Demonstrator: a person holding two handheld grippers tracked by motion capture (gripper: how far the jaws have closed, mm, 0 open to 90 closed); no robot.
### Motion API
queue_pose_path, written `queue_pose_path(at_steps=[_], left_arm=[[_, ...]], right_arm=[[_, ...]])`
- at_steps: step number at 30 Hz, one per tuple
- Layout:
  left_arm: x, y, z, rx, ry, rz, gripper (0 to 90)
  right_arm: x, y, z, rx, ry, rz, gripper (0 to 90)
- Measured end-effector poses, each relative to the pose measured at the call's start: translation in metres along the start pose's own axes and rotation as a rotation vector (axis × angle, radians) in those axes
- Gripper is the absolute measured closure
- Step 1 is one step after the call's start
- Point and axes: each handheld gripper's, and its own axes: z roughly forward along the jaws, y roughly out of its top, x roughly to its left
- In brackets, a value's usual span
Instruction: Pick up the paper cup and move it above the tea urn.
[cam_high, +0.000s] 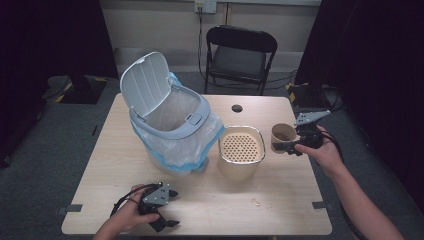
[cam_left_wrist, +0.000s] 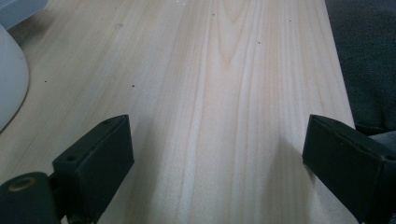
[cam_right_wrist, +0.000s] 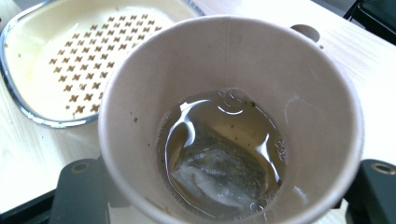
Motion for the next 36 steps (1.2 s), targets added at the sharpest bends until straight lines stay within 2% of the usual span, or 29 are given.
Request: queue_pose_path(at_steps=[8, 18, 36], left_arm=[[0.0, 0.0, 0.0, 0.002, 0.0, 0.0, 7.8], [0.0, 0.0, 0.0, 0.001, 0.0, 0.0, 7.8], [0.0, 0.0, 0.0, 0.0, 0.001, 0.001, 7.8]], right_arm=[[-0.008, 0.012, 0.006, 0.009, -0.011, -0.012, 28.2], [-0.019, 0.027, 0.013, -0.008, -0.023, -0.014, 28.3], [-0.031, 0.042, 0.02, -0.022, -0.027, -0.016, 28.3]])
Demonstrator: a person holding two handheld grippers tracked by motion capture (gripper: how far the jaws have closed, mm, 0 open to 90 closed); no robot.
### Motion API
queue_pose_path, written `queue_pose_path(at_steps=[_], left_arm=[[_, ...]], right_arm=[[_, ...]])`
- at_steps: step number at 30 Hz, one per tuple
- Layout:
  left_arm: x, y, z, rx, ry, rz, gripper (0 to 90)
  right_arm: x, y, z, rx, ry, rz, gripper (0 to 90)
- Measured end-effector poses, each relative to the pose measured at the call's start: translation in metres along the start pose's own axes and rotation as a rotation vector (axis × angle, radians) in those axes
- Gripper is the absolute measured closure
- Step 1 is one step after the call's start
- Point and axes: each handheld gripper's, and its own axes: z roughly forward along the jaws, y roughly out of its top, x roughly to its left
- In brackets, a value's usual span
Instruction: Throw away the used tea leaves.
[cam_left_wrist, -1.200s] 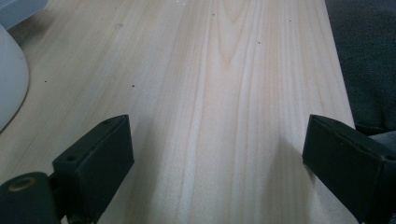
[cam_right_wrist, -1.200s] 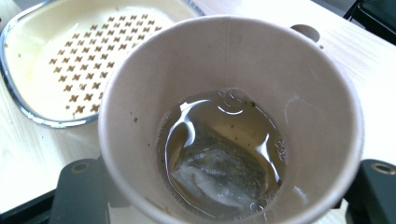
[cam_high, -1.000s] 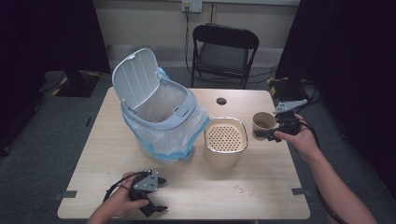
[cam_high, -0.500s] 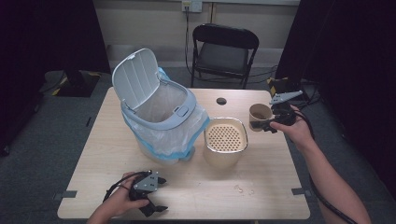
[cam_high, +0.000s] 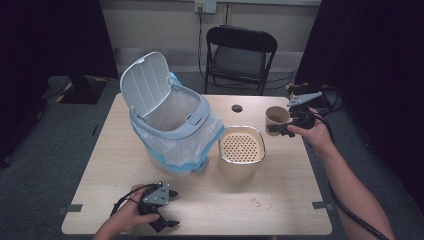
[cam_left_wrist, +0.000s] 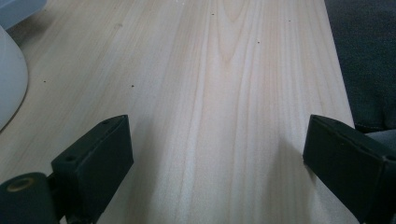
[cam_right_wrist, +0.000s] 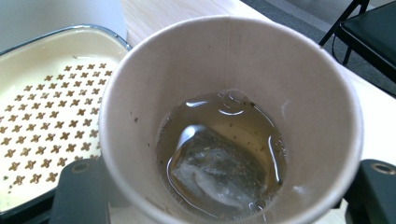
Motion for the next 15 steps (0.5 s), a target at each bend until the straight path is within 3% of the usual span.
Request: queue_pose_path(at_steps=[15], left_arm=[[0.0, 0.0, 0.0, 0.004, 0.001, 0.005, 7.3]], right_arm=[[0.003, 0.022, 0.009, -0.006, -0.035, -0.063, 28.4]])
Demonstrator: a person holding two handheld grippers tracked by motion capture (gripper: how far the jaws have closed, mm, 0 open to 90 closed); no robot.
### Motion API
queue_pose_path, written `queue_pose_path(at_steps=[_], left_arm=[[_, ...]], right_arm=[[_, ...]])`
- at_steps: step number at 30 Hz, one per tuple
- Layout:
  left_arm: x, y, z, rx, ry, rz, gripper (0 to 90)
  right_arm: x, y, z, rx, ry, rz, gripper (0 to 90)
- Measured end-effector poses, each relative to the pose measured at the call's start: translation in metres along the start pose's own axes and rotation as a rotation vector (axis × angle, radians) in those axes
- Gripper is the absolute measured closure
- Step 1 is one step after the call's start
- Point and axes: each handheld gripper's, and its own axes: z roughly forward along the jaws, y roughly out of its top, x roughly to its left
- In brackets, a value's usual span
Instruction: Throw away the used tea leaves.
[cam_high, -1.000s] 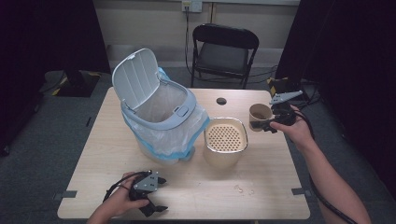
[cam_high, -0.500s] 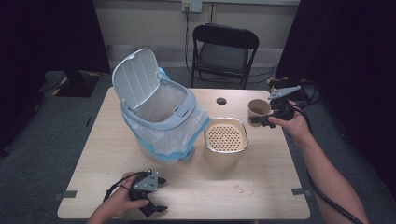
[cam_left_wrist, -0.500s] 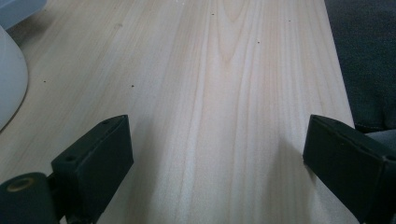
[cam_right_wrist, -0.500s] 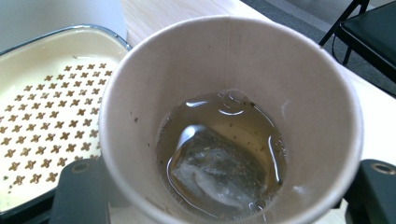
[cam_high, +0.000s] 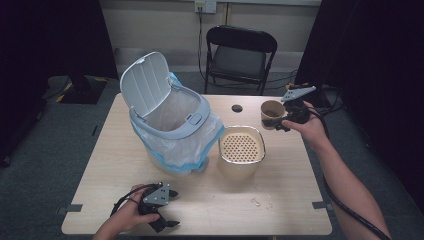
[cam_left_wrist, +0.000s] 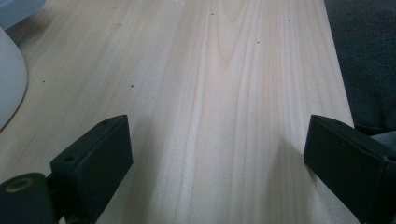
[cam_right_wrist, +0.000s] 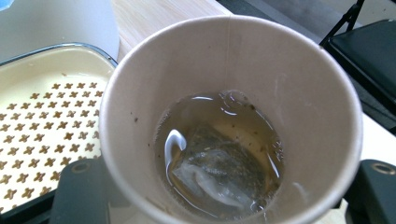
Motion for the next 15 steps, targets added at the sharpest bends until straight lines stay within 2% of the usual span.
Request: queue_pose_path(at_steps=[3, 12, 15], left_arm=[[0.0, 0.0, 0.0, -0.001, 0.0, 0.001, 7.3], [0.0, 0.0, 0.0, -0.001, 0.0, 0.003, 7.3], [0.0, 0.0, 0.0, -0.002, 0.0, 0.002, 7.3]], right_arm=[[0.003, 0.004, 0.002, 0.0, -0.016, -0.018, 28.5], [0.014, 0.015, 0.0, -0.016, -0.089, -0.149, 28.7], [0.019, 0.017, -0.001, -0.012, -0.12, -0.21, 28.8]])
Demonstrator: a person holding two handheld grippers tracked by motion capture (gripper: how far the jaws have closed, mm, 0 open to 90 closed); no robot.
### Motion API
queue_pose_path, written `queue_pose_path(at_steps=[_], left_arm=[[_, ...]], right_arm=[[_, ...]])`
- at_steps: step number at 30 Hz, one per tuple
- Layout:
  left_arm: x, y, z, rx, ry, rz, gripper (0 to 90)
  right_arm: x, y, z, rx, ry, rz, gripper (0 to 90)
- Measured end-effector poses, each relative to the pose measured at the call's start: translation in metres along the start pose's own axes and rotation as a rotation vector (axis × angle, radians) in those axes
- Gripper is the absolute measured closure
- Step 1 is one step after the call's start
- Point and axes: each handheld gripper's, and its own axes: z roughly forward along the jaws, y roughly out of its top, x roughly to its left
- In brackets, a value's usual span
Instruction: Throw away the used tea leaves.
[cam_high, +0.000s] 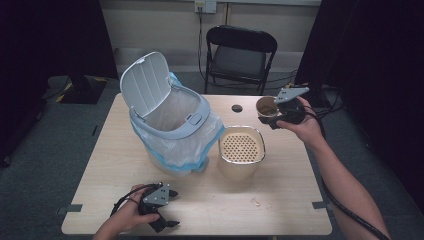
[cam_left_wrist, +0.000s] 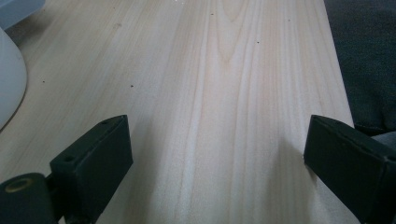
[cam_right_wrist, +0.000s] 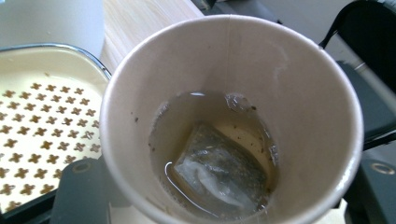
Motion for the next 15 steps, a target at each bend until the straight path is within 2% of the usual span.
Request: queue_pose_path(at_steps=[5, 8, 11, 13, 15], left_arm=[[0.0, 0.0, 0.0, 0.0, 0.001, 0.0, 7.3], [0.0, 0.0, 0.0, -0.001, 0.001, 0.0, 7.3], [0.0, 0.0, 0.0, 0.0, 0.0, 0.001, 7.2], [0.0, 0.0, 0.0, -0.001, 0.001, 0.001, 7.2], [0.0, 0.0, 0.0, 0.0, 0.001, 0.002, 7.2]], right_arm=[[0.009, 0.005, -0.002, 0.011, -0.061, -0.099, 29.0], [0.015, 0.009, -0.003, 0.032, -0.083, -0.152, 29.1], [0.026, 0.014, 0.0, 0.095, -0.144, -0.297, 29.3], [0.033, 0.017, 0.001, 0.112, -0.168, -0.356, 29.6], [0.04, 0.02, 0.002, 0.124, -0.224, -0.429, 29.7]])
